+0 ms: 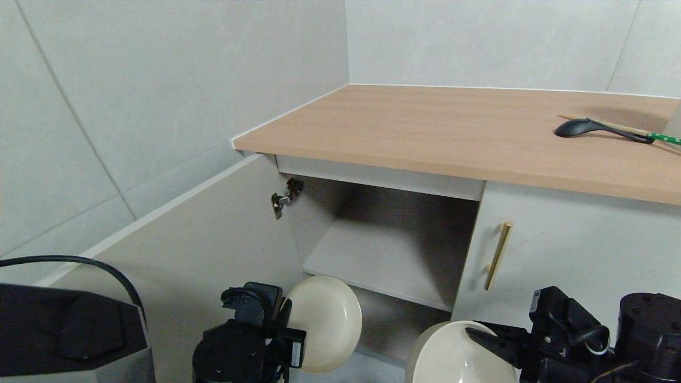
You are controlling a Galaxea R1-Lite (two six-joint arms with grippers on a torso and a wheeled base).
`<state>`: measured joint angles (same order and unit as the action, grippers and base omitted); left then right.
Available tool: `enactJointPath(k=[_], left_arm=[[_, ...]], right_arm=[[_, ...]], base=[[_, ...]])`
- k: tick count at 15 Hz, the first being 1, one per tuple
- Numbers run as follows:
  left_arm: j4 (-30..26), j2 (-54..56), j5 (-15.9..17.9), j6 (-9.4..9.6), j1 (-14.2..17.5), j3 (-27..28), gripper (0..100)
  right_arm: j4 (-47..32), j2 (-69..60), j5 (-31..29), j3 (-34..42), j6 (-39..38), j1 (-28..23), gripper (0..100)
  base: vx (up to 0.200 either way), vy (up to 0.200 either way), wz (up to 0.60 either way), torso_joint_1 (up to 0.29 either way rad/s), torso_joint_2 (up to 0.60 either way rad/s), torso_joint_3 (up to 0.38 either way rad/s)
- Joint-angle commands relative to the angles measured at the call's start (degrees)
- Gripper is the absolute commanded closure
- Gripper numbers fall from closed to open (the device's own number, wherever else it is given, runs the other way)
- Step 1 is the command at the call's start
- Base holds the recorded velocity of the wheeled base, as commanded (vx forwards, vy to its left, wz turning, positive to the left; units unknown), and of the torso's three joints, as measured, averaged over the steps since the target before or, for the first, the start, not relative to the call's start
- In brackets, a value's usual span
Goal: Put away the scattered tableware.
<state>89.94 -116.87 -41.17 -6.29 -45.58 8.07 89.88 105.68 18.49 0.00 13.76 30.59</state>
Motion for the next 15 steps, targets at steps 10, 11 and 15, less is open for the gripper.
enactJointPath(k=[10, 11, 15], left_arm=[[0.1, -3.7, 0.0, 1.19, 2.4, 3.4, 100], [0.1, -5.2, 0.9, -1.09, 3.8, 5.5, 100], [0.1, -8.8, 4.3, -7.24, 6.1, 11.1, 100]], right_arm=[[0.1, -0.3, 0.1, 0.0, -0.1, 0.1, 100], [0.1, -0.2, 0.1, 0.0, 0.0, 0.6, 100], [0.1, 1.2, 0.1, 0.0, 0.0, 3.0, 100]], base=[[0.000, 0.000, 0.00, 0.000, 0.00, 0.000], [0.000, 0.000, 0.00, 0.000, 0.00, 0.000], [0.000, 0.000, 0.00, 0.000, 0.00, 0.000]])
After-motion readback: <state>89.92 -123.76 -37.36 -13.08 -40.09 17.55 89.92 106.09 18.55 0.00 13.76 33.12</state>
